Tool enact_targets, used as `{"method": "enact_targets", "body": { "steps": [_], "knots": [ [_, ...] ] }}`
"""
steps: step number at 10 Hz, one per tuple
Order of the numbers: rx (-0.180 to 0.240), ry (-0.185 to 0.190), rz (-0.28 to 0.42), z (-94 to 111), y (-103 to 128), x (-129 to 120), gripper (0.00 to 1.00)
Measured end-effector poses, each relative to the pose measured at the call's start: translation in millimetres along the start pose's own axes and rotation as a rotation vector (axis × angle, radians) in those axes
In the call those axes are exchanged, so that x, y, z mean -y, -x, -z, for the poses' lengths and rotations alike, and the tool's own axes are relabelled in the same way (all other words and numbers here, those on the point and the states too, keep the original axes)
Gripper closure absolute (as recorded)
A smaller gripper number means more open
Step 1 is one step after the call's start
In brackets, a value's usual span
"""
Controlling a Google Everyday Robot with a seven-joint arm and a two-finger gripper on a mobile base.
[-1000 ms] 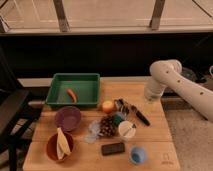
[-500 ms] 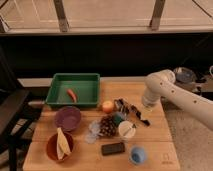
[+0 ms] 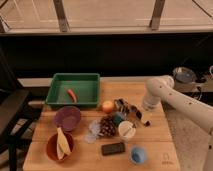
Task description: Place brush in purple bowl
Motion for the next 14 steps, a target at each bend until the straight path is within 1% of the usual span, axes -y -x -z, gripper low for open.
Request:
{"method": "enact_targets", "body": {
  "steps": [1,2,4,5,6,7,8,9,12,14],
  "knots": [
    [0.009,0.017,-0.014,-9,-3,1,0.35],
    [0.009,0.023,-0.016,-11,-5,-1,0.39],
    [0.004,0.016,0.022,-10,0,-11,0.60],
    [0.003,0.011,0.039,-9,4,-13,0.68],
    [0.002,0.009,0.051,-7,7,-15,0.77],
    [0.005,0.005,0.058,-5,7,-17,0.88],
    [0.004,0.004,0.061,-3,6,-20,0.96],
    [0.004,0.001,0.065,-1,5,-22,1.00],
    [0.014,-0.020,0.074,10,8,-21,1.00],
    [0.024,-0.060,0.079,38,11,-18,1.00]
  ]
}}
